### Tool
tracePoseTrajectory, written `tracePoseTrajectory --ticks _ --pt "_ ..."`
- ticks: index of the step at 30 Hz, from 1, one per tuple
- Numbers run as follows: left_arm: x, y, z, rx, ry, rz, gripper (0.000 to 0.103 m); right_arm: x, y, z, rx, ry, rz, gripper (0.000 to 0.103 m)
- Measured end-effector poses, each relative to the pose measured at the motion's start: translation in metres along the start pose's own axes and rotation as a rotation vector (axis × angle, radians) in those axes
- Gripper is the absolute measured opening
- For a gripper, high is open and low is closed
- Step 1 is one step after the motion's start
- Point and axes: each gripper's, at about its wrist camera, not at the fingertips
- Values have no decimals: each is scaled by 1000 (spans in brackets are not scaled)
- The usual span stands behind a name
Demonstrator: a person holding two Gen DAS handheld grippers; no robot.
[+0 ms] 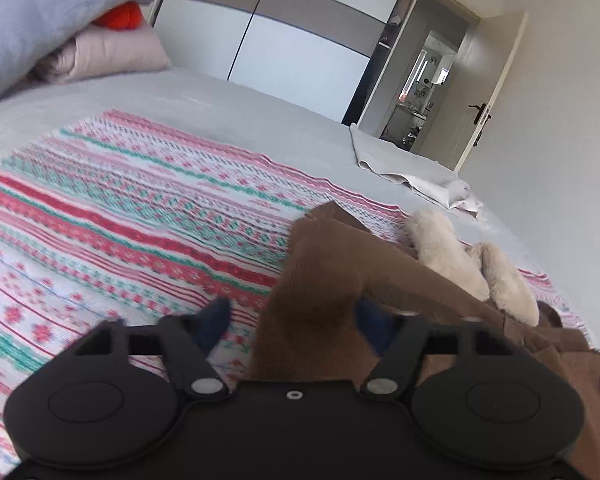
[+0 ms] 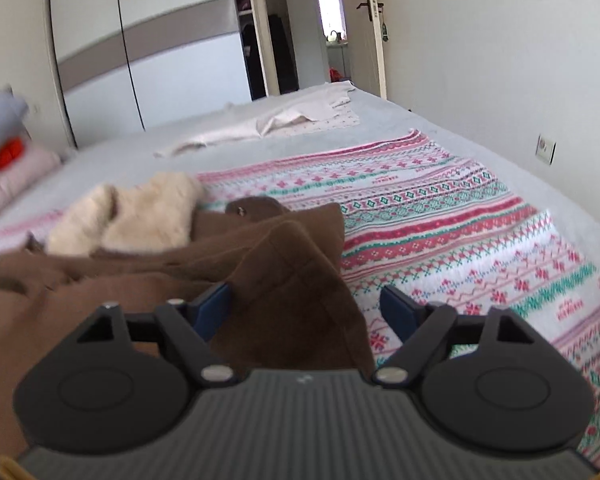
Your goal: Fold large clothes
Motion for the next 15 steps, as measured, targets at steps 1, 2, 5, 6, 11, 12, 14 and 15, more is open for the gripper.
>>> tracePoseTrajectory --ticks 1,2,5,6,11,12,14,15 --pt "-1 2 -2 -11 -11 1 42 0 5 4 -6 -9 -3 68" --pt "-2 2 -4 -15 -20 -4 41 0 9 8 -4 -16 -9 58" --pt "-5 -4 -8 -20 -76 -55 22 -3 15 7 41 39 -29 28" --pt "-5 -8 -10 -21 -87 -78 19 -6 16 4 44 67 -34 25" --pt "3 -32 -17 -49 -145 -178 13 -1 -9 -8 33 155 -151 14" --pt "5 -38 -19 -60 -159 -200 13 1 -17 -9 37 174 -181 14" --pt "8 -49 -24 -70 -186 -247 12 6 -30 -7 34 182 -236 13" --pt "8 -55 -27 -74 -199 -273 12 10 -35 -4 27 179 -259 13"
Point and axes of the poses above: each gripper's, at about its wrist camera, not at the fingertips, and y roughly the way its jaws point, z to its left, x to its top, and after that the axes turned 3 degrees about -z, right-handed
